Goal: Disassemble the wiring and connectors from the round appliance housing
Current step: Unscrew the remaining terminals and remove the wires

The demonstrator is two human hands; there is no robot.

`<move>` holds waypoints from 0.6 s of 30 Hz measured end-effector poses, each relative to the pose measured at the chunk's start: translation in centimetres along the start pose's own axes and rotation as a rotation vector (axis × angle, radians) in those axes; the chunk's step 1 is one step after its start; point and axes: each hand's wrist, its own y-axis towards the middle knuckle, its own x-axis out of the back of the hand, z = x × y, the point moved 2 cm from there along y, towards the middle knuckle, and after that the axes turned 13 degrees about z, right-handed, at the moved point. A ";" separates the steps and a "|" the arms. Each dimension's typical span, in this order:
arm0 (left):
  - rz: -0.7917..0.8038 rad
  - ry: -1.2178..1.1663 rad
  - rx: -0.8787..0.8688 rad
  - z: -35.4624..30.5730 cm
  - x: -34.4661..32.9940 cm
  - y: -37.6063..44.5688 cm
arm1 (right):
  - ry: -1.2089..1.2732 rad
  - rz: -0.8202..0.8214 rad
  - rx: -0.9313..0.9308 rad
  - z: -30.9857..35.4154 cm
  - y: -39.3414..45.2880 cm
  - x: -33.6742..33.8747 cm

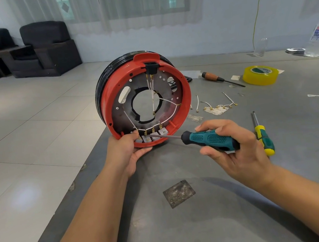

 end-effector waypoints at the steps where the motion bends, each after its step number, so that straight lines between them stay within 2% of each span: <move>1: 0.000 -0.004 0.001 0.0 0.0 0.0 | 0.012 -0.024 -0.029 -0.1 0.0 0.0; 6: 0.019 -0.020 -0.005 0.1 0.0 -0.1 | 0.310 -0.290 -0.337 -1.0 0.2 0.3; 10: 0.015 -0.040 -0.007 0.1 0.2 -0.1 | 0.399 -0.339 -0.340 -1.4 -0.1 0.4; 18: 0.026 -0.047 -0.008 0.1 0.5 0.1 | 0.484 -0.329 -0.330 -1.9 -0.4 0.6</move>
